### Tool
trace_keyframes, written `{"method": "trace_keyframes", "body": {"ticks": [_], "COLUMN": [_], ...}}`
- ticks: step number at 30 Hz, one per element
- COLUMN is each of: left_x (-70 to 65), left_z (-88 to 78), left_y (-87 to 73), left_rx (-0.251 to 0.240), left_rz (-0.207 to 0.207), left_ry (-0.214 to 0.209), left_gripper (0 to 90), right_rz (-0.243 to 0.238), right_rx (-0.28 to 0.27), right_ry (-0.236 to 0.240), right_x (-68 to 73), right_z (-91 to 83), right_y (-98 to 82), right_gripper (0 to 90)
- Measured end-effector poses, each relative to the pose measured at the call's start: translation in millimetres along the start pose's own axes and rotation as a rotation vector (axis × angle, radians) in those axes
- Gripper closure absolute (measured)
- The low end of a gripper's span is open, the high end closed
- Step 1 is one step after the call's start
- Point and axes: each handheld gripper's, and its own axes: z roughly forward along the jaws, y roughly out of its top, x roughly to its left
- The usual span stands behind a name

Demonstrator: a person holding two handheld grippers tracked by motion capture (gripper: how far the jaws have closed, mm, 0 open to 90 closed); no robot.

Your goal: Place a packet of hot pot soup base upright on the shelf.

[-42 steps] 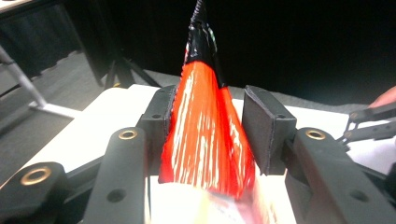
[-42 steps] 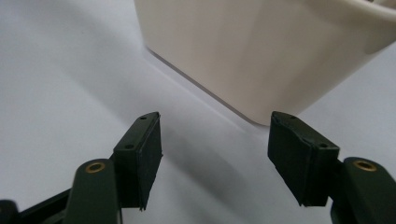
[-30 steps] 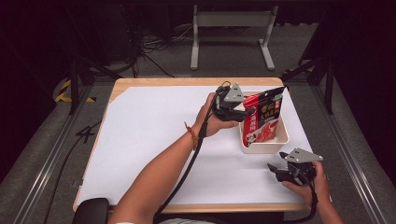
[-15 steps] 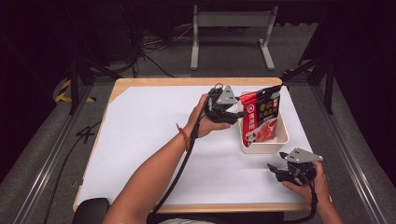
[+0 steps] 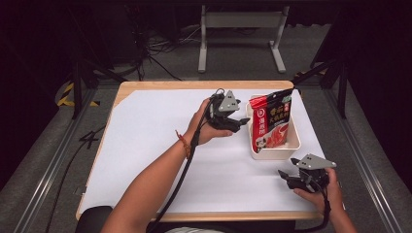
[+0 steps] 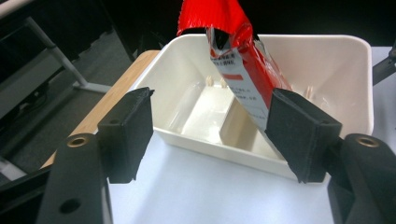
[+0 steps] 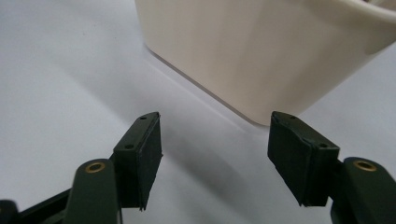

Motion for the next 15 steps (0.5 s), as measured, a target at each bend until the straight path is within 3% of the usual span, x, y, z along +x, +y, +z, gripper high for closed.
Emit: {"method": "trace_keyframes", "body": {"ticks": [6,10,15], "left_x": [-1.0,-0.2,0.5], "left_z": [-6.5,-13.8,-23.0], "left_y": [-7.9,-12.9,-20.6], "left_rx": [0.029,0.023,0.059], "left_rz": [0.015,0.015,0.041], "left_ry": [0.033,0.026,0.05], "left_gripper": [24.7,22.6,18.1], "right_rz": [-0.001,-0.003,-0.006], "right_rx": [-0.001,-0.003,-0.003], "right_ry": [0.0,-0.001,-0.002], "right_x": [0.7,1.1,1.3], "right_z": [-0.2,-0.9,-0.9], "right_y": [0.5,0.9,1.1], "right_gripper": [34.7,34.6,34.6]}}
